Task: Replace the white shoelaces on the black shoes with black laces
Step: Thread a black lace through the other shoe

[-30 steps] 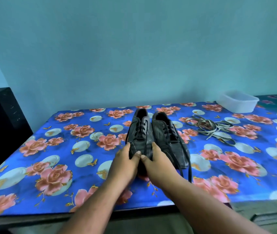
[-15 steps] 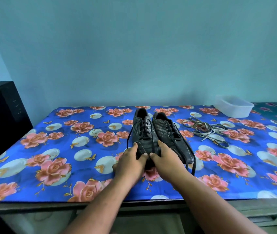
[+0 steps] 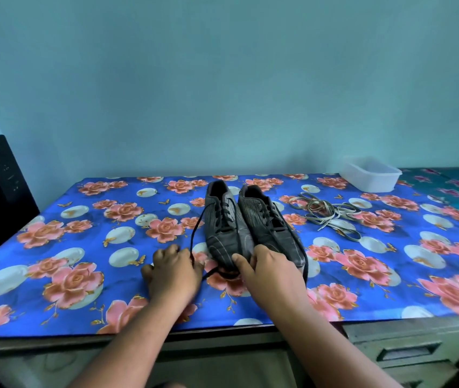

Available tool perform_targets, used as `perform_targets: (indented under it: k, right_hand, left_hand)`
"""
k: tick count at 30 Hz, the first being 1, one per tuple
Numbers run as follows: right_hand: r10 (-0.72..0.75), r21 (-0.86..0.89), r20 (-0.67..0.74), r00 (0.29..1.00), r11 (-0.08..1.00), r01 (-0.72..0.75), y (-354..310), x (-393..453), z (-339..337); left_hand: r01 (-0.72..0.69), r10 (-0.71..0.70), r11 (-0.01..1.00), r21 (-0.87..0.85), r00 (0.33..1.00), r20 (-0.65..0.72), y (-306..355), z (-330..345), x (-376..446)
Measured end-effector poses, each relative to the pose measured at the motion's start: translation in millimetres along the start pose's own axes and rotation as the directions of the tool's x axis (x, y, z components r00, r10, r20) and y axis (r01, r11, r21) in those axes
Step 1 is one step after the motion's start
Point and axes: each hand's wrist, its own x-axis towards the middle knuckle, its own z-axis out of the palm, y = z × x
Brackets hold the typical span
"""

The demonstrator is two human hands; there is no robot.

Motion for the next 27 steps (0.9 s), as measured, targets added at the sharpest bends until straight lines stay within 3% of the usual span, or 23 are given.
perform_targets:
  k: [4, 6, 9, 11, 13, 17, 21, 24, 27]
  right_hand:
    - [-0.027, -0.021, -0.023, 0.999, 0.999, 0.026, 0, -5, -2]
    - [-0.064, -0.037, -0.044, 0.997, 0.997, 0.062, 2, -7, -4]
    - [-0.081, 0.044, -0.032, 0.996, 0.996, 0.083, 5, -10, -8]
    - [-0.067, 0.128, -0.037, 0.997, 0.989, 0.071, 7, -11, -10]
    - [-0.066, 0.17, -0.036, 0.997, 0.983, 0.071, 8, -11, -12]
    - [-0.111, 0.116, 0.002, 0.994, 0.987, 0.11, 6, -9, -14]
    - [-0.126, 0.05, 0.042, 0.991, 0.991, 0.123, 9, -10, -12]
    - [-0.109, 0.172, 0.061, 0.992, 0.98, 0.097, 14, -10, -11]
    - [-0.068, 0.389, 0.115, 0.991, 0.921, 0.018, 13, -10, -15]
  left_hand:
    - [-0.005, -0.003, 0.995, -0.096, 0.996, -0.084, 1, -5, -5]
    - [-0.017, -0.009, 0.971, -0.237, 0.994, -0.11, 2, -9, -9]
    - [-0.081, 0.005, 0.843, -0.532, 0.99, -0.143, 7, -15, -25]
    - [-0.13, 0.036, 0.775, -0.619, 0.986, -0.163, 13, -16, -39]
    - [-0.163, 0.083, 0.752, -0.638, 0.985, -0.154, 16, -12, -49]
    - [-0.194, 0.153, 0.829, -0.525, 0.981, -0.122, 20, 0, -58]
    - [-0.235, 0.212, 0.843, -0.484, 0.972, -0.103, 25, 4, -66]
    - [-0.217, 0.213, 0.815, -0.537, 0.975, -0.07, 29, 2, -72]
    - [-0.154, 0.206, 0.715, -0.682, 0.979, -0.005, 33, -1, -76]
